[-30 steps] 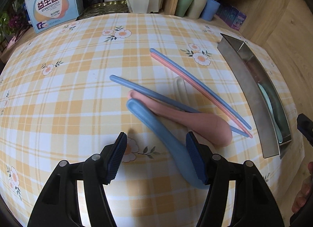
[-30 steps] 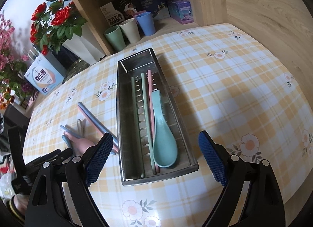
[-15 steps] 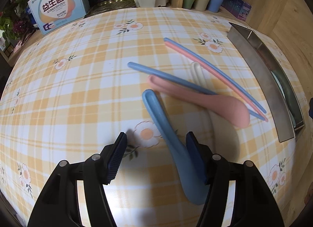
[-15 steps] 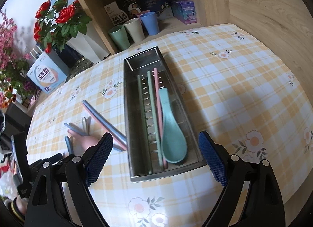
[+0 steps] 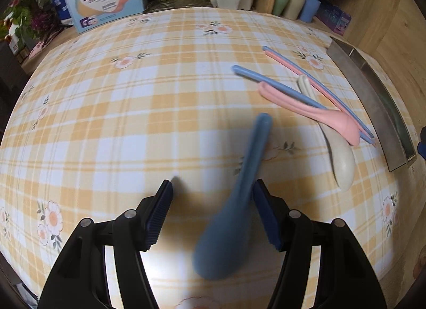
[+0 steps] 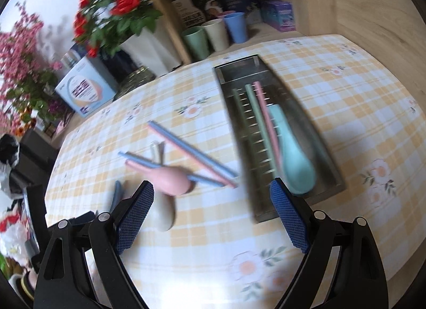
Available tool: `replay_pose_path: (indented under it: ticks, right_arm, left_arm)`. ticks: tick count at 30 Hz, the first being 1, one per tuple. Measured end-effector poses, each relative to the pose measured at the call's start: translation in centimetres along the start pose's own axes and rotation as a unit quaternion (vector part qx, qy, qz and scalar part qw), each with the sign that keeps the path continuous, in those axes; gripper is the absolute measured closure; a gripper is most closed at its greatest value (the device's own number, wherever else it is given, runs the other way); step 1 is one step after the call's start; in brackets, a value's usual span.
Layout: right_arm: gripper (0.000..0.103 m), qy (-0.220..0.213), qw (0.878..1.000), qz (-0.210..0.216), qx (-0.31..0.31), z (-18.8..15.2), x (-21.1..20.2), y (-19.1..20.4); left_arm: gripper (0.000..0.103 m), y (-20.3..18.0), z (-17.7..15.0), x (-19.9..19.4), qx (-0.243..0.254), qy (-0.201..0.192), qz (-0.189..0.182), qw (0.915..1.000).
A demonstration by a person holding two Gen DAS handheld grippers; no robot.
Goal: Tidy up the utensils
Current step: 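Close the left tool on the handle of the blue spoon, then lift the blue spoon off the table with the left tool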
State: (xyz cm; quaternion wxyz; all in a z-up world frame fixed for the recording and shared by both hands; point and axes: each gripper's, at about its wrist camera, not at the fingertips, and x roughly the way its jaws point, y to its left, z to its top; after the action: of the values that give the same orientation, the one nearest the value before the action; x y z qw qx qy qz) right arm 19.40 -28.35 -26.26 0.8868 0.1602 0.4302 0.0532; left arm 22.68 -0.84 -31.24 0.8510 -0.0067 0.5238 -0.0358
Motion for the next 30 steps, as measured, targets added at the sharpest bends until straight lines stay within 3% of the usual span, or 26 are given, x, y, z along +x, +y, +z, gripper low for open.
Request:
replay_pose_path:
  ticks: [5, 12, 19, 30]
  right_arm:
    - [0.017, 0.002, 1.000, 0.001, -0.026, -1.2, 0.3, 2.9]
    - [0.017, 0.006, 0.999, 0.005, -0.032, -3.4, 0.8, 5.1]
    - [0.017, 0.018, 1.000, 0.004, -0.026, -4.0, 1.4, 5.3]
    - [0.017, 0.018, 1.000, 0.008, -0.022, -4.3, 1.0, 5.0]
  left_arm:
    - [0.042, 0.8, -1.2, -0.7, 0.004, -0.008, -0.009, 0.9999]
    - [0.043, 0.8, -3.1, -1.7, 0.023, -0.026, -0.054, 0.9979]
    - [0.067, 1.6, -3.3, -2.0, 0.008, -0.032, -0.090, 0.9954]
    - [0.067, 1.6, -2.4, -1.6, -0.005, -0.040, -0.084, 0.9956]
